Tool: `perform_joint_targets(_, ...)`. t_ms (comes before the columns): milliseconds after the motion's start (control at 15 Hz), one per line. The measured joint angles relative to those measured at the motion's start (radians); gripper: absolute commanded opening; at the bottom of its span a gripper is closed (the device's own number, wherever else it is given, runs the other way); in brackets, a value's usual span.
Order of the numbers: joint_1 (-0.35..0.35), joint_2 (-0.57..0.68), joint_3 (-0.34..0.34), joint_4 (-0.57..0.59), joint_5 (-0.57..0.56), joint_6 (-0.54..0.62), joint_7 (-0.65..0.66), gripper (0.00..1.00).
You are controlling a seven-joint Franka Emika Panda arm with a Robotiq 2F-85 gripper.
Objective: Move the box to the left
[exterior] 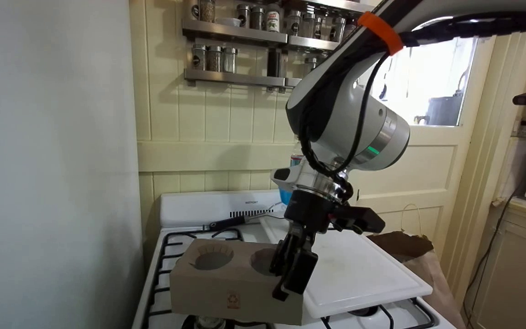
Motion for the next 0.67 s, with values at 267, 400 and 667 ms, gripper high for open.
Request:
perform_joint_targets(267,-0.011,0.039,0.018,0.025,-0.027,0.0,-0.018,0.0)
perform_joint_targets(400,-0.016,0.052,0.027,0.034,-0.028,0.0,-0.03,0.0)
perform_joint_targets(667,-0.017,0.061,0.038,0.046,-0.024,0.002,-0.051,0.0)
